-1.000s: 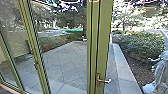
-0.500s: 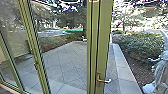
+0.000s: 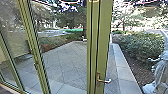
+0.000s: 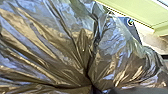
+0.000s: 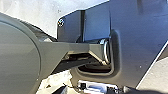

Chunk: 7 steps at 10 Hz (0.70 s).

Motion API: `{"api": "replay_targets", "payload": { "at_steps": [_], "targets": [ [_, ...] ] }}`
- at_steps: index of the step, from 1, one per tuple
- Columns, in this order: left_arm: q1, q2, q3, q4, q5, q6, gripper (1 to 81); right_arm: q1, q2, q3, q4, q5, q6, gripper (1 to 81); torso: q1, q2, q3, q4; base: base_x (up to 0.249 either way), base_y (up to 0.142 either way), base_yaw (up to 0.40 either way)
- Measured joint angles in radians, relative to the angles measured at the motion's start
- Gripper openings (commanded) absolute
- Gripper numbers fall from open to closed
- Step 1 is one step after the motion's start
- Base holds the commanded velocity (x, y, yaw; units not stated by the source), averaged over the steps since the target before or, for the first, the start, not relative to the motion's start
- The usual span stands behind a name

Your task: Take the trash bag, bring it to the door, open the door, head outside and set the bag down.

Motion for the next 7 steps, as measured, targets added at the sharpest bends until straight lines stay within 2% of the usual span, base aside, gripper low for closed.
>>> {"api": "replay_targets", "payload": {
  "at_steps": [4,5,7],
  "targets": [
    [0.0,0.003,0.013,0.0,0.017,0.0,1.0,0.0,-0.237,0.365,0.0,0.051,0.001,81.1,0.0,0.0,0.0,0.0,0.0,0.0,0.0],
    [0.0,0.006,0.013,0.0,0.016,0.0,1.0,0.0,-0.281,0.422,0.0,0.06,0.001,81.1,0.0,0.0,0.0,0.0,0.0,0.0,0.0],
    [0.0,0.013,0.013,0.0,0.017,-0.001,1.0,0.016,-0.414,0.628,0.0,0.079,0.002,81.1,0.0,0.0,0.0,0.0,0.0,0.0,0.0]
  ]
}}
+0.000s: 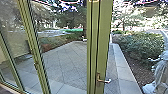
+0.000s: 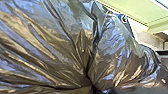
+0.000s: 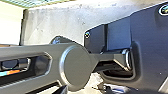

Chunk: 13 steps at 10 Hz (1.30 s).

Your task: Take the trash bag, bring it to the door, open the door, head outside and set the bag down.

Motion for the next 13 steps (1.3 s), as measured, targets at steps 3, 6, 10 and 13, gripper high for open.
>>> {"api": "replay_targets", "payload": {
  "at_steps": [3,6,10,13],
  "targets": [
    [0.0,0.002,0.0,0.0,-0.001,-0.002,1.0,0.038,-0.181,0.227,0.0,0.014,0.0,81.1,0.0,0.0,0.0,0.0,0.0,0.0,0.0],
    [0.0,0.008,0.0,0.0,-0.005,-0.003,1.0,0.183,-0.337,0.408,0.012,-0.002,0.0,81.1,0.0,0.0,0.0,0.0,0.0,0.0,0.0],
    [0.0,0.008,0.0,0.0,-0.007,-0.003,1.0,0.417,-0.455,0.534,0.086,-0.094,0.002,81.1,0.0,0.0,0.0,0.0,0.0,0.0,0.0],
    [-0.003,0.008,0.0,-0.008,-0.008,-0.003,1.0,0.621,-0.51,0.577,0.171,-0.194,0.009,81.1,0.0,0.0,0.0,0.0,0.0,0.0,0.0]
  ]
}}
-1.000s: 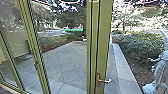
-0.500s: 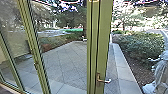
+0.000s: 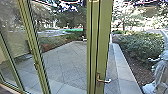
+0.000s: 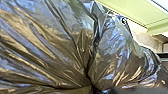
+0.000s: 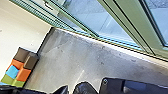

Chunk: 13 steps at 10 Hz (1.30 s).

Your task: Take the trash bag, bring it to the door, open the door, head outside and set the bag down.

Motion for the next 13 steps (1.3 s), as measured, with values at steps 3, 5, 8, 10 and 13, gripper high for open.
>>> {"api": "replay_targets", "payload": {
  "at_steps": [3,5,8,10,13],
  "targets": [
    [0.0,0.001,0.0,-0.007,-0.001,0.0,1.0,0.26,-0.013,0.011,0.077,-0.139,0.089,81.1,0.0,0.0,0.0,0.0,0.0,0.0,0.0],
    [0.0,0.002,0.0,-0.009,-0.001,0.0,1.0,0.396,0.004,-0.014,0.1,-0.226,0.186,81.1,0.0,0.0,0.0,0.0,0.0,0.0,0.0],
    [0.001,0.002,0.0,-0.011,0.0,0.0,1.0,0.531,0.088,-0.125,0.122,-0.321,0.375,81.1,0.0,0.0,0.0,0.0,0.0,0.0,0.0],
    [0.0,0.006,-0.001,-0.019,-0.003,-0.003,1.0,0.541,0.166,-0.191,0.128,-0.352,0.502,81.1,0.001,0.0,-0.001,0.0,0.0,0.0,0.0],
    [0.001,0.005,-0.001,-0.027,-0.004,-0.004,1.0,0.571,0.281,-0.3,0.133,-0.36,0.641,81.1,0.001,0.0,-0.001,0.0,0.0,0.0,0.0]
  ]
}}
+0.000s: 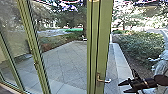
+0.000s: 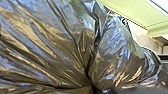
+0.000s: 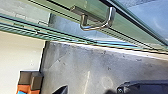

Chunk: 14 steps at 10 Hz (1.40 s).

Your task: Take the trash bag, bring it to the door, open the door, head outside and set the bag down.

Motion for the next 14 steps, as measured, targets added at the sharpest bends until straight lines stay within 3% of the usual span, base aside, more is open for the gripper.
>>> {"api": "replay_targets", "payload": {
  "at_steps": [5,8,14],
  "targets": [
    [0.0,0.0,-0.001,-0.011,0.0,0.0,1.0,0.006,0.176,-0.213,0.001,-0.004,0.116,81.1,0.001,0.0,-0.001,0.0,0.0,0.0,0.0],
    [0.0,0.0,-0.001,-0.019,0.0,0.0,1.0,0.014,0.294,-0.322,0.002,-0.01,0.222,81.1,0.001,0.001,-0.001,0.0,0.0,0.0,0.0],
    [0.0,0.008,-0.014,-0.026,0.0,0.0,1.0,-0.009,0.425,-0.535,-0.001,-0.034,0.355,81.1,0.002,0.001,-0.001,0.0,0.0,0.0,0.0]
  ]
}}
